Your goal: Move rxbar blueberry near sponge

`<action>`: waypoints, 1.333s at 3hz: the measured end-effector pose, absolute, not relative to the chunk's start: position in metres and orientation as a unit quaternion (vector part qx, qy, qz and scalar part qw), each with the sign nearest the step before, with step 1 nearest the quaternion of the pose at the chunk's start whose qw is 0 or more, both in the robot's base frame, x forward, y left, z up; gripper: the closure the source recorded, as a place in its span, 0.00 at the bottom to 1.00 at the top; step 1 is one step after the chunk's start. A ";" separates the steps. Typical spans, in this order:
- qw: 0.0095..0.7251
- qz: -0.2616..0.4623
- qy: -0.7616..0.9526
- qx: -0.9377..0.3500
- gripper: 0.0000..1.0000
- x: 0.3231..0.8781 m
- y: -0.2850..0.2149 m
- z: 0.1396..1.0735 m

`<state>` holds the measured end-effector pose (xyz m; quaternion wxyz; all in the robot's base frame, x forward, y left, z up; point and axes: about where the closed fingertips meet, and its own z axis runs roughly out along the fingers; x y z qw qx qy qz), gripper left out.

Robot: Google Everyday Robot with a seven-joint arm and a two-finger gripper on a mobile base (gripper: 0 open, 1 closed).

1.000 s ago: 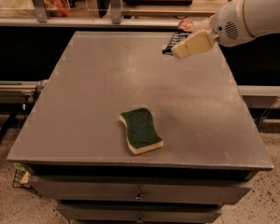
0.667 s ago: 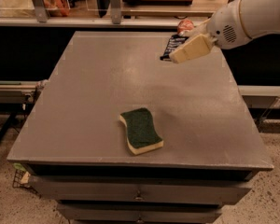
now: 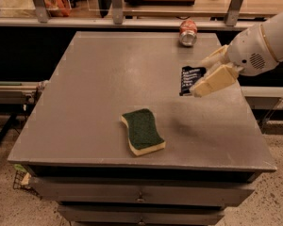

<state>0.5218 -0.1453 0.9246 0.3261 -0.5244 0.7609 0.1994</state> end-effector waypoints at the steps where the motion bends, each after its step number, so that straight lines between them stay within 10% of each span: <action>1: 0.288 0.212 0.760 -0.543 1.00 0.492 -0.156 0.898; 2: 0.256 0.232 0.757 -0.555 1.00 0.469 -0.153 0.871; 4: 0.223 0.274 0.734 -0.581 0.52 0.451 -0.112 0.845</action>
Offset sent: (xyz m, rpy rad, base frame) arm -0.0815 -0.0071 -0.0882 -0.0526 0.2078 0.1527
